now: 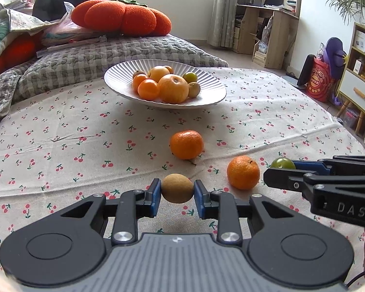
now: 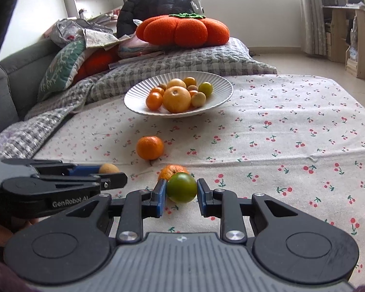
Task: Organize fruits
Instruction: 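Carry the kiwi and lime over the white bowl with both tools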
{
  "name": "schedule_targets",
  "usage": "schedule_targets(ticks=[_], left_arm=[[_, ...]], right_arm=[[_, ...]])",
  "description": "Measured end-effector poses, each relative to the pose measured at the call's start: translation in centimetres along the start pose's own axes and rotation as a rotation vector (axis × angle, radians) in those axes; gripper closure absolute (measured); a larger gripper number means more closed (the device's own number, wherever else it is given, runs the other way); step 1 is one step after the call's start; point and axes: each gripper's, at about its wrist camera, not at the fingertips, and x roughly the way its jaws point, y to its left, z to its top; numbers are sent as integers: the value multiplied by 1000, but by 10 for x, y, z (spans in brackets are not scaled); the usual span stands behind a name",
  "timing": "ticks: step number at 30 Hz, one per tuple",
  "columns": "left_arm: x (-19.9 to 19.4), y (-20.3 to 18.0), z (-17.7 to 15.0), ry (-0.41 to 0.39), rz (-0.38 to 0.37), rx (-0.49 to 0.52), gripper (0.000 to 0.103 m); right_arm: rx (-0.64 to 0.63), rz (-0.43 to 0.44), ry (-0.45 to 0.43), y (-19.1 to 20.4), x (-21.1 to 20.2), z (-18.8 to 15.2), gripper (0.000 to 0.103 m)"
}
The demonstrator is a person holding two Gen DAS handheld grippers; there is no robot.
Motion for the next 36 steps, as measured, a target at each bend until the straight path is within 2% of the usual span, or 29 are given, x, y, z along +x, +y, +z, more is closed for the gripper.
schedule_targets(ticks=[10, 19, 26, 31, 36], left_arm=[[-7, 19, 22, -41, 4, -35, 84], [1, 38, 71, -111, 3, -29, 84], [29, 50, 110, -115, -1, -13, 84], [60, 68, 123, -69, -9, -47, 84], [76, 77, 128, -55, -34, -51, 84]], right_arm=[[-1, 17, -29, -7, 1, 24, 79], [-26, 39, -33, -13, 22, 61, 79], [-13, 78, -17, -22, 48, 89, 79], [-36, 94, 11, -14, 75, 99, 79], [-67, 111, 30, 4, 97, 101, 79]])
